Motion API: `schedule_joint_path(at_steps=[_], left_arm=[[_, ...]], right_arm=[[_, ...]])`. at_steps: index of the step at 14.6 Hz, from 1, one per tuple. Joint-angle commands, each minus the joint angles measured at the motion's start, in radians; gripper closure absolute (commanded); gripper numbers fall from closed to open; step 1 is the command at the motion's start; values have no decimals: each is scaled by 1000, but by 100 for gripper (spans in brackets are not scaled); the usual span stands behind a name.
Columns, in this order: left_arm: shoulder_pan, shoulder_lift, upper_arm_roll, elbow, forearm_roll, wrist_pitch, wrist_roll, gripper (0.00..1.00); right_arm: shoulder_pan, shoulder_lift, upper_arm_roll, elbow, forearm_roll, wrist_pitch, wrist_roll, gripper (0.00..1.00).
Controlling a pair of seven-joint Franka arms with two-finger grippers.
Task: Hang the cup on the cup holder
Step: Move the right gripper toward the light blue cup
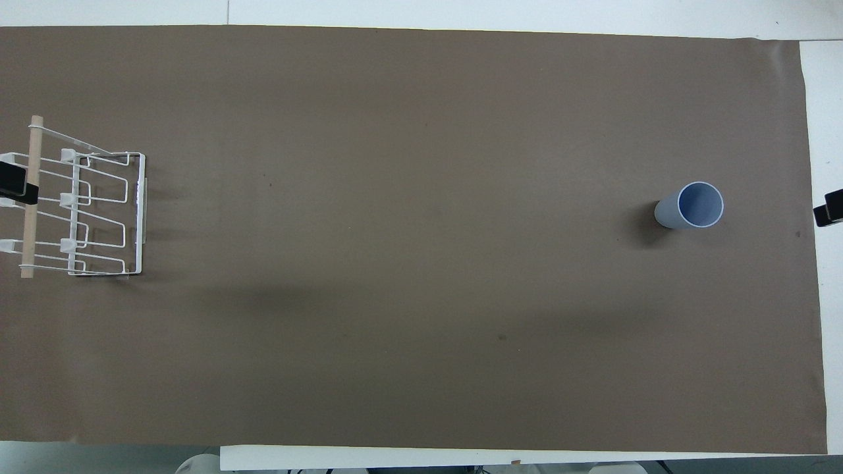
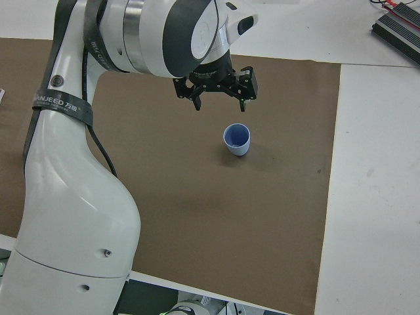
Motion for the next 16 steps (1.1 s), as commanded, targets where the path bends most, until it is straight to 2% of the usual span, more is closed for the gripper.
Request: schedule_joint_path(at_steps=[1,6,8,9,11,12,13,16], left_arm=[[2,-1,1,7,10,-13,7,0],[2,-1,1,7,10,-13,7,0],[2,-1,1,4,10,-13,7,0],[2,-1,1,7,10,-13,7,0],[2,-1,-1,4,10,-13,7,0],[2,-1,1,7,10,-13,7,0],[2,-1,-1,4,10,-13,7,0],[2,-1,1,7,10,-13,7,0]], right_arm=[[1,-10,4,-12,13,0,13,0],[-1,-13,7,-16,15,2,10,0],[-5,-33,6,-71,1,38,8,0],[-16,-51,4,-128,3,105,-4,0],[-36,-108,2,-350,7,318,-64,0],[-30,-110,2,-424,7,425,-68,0],[-28,-93,2,-464,7,495,-73,0],[-48,34,2,-478,21,600,-85,0]])
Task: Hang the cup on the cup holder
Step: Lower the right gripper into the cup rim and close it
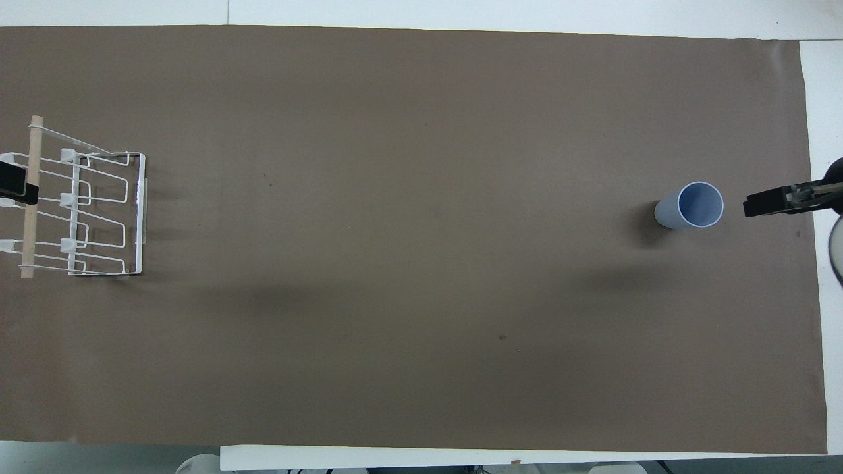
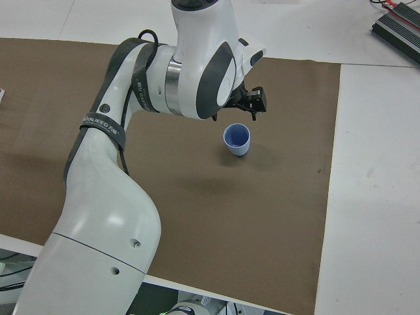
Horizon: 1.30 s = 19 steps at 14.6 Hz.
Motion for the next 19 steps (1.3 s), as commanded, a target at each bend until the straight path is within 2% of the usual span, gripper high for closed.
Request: schedule_joint_path(at_steps=[1,4,8,13,15,18,19], left_arm=[[2,-1,1,4,10,-12,7,0],[2,-1,1,7,10,-12,6,0],[2,-1,1,7,10,-12,7,0],[2,-1,1,7,10,-12,7,0],[4,-7,2,-5,10,-28,6,0],[5,-9,4,-7,10,-35,6,0],[5,-9,4,-8,10,-34,6,0]], right_arm=[[-30,74,8,-19,23,76,-49,0],[-34,144,8,-19,38,136,-74,7],[-36,189,8,-19,56,201,-95,9],[-34,261,8,-18,80,276,-118,22],[-39,263,8,-18,80,273,-172,43],[-48,263,8,-18,81,255,-178,89],[-48,263,8,-16,80,247,-180,99]])
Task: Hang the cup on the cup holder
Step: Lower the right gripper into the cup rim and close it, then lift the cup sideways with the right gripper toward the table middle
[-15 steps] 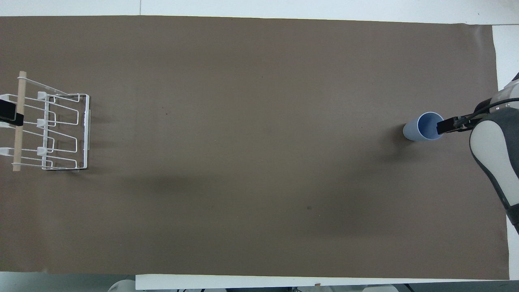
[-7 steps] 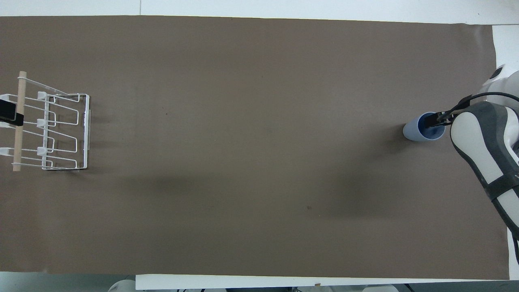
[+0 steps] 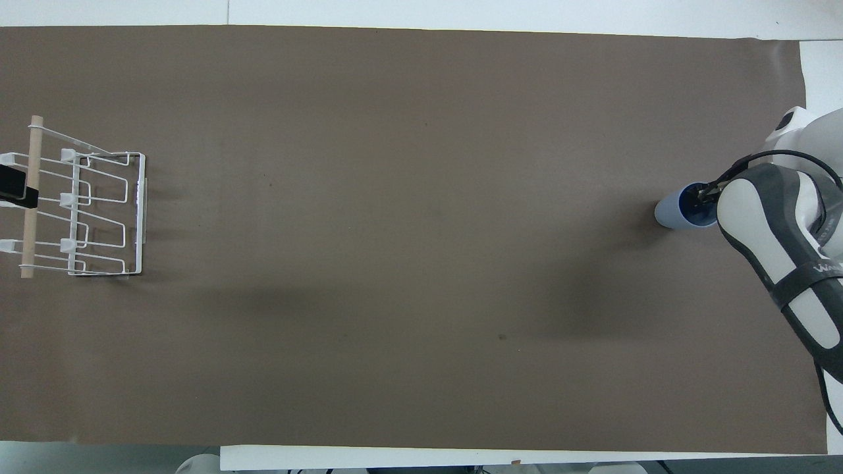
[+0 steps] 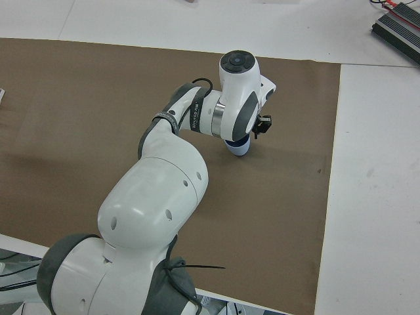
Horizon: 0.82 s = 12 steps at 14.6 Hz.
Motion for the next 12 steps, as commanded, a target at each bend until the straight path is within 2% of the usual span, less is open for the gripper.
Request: schedule_joint_path(at_steps=[1,4,6,7,9,11,12], left_arm=[[2,-9,3,-3,10,-12,4,0],[2,-10,3,-3,13,-9,6,0],[6,-18,3,-9,16,-15,4,0],[6,-18,3,-13,22,-9,-9,0],[-3,-19,1,-23,25,-6,-137,0],[-40,-27,-5,-35,25,8,-260,0],[-53,-26,-5,-32,16,14,-323,0]], right_arm=[[-16,-2,9,7,23,-22,-33,100],[-11,-2,11,37,23,-74,-48,100],[-4,-16,23,100,32,-175,-93,100],[-5,-25,47,147,78,-240,-93,100],[-1,-25,63,218,275,-349,-93,100],[27,-28,79,209,502,-368,-85,100],[65,-31,80,205,573,-368,-79,100]])
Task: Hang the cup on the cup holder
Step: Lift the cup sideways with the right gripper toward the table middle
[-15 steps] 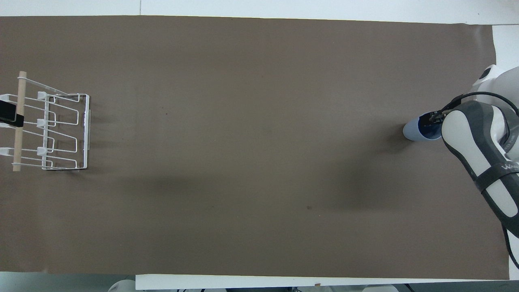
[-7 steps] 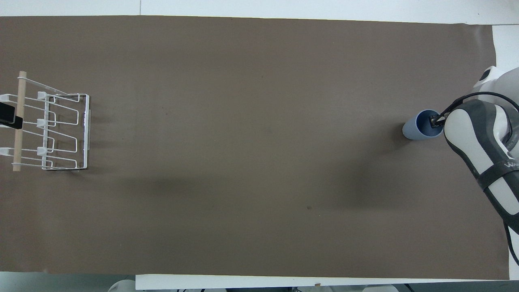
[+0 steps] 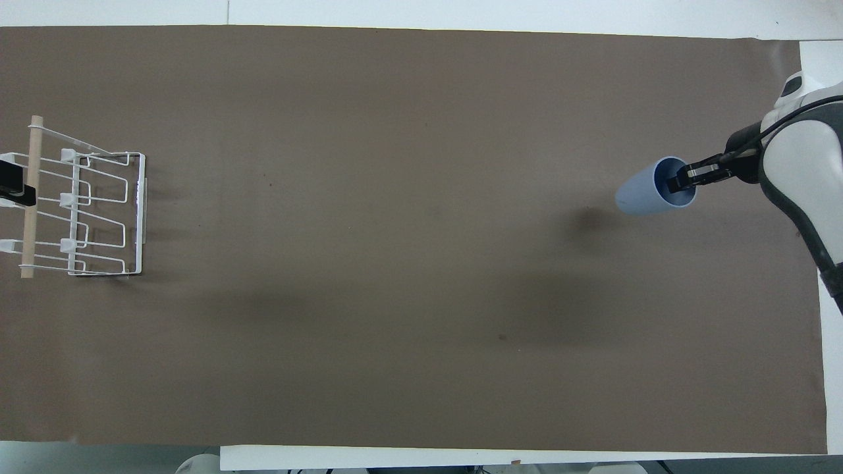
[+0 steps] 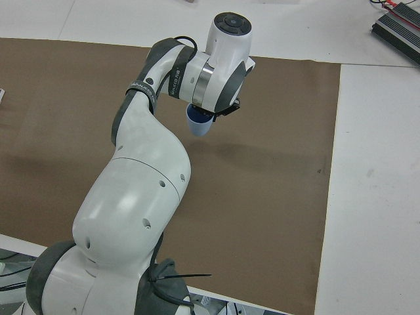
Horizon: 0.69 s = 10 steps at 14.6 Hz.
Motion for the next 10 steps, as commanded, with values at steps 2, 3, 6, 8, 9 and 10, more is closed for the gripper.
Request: schedule_joint_path(at_steps=[2,3,6,8,9,10], left_arm=[[-77,-22,-8,-26,-10,17,-366,0],[-103,-24,-9,-26,-16,17,-481,0],[-141,-23,-10,-17,-103,8,-776,0],[-143,-22,-12,-18,-220,17,-989,0],[-144,-22,-12,-17,-266,16,-1098,0],[-158,-21,-12,-15,-297,19,-1189,0]], right_arm=[[111,-1,6,-15,268,-6,60,100],[150,-8,6,-36,336,3,105,100],[278,-51,6,-143,641,113,174,100],[385,-73,6,-202,865,210,203,100],[437,-76,6,-220,949,254,208,100],[489,-85,6,-237,1026,308,207,100]])
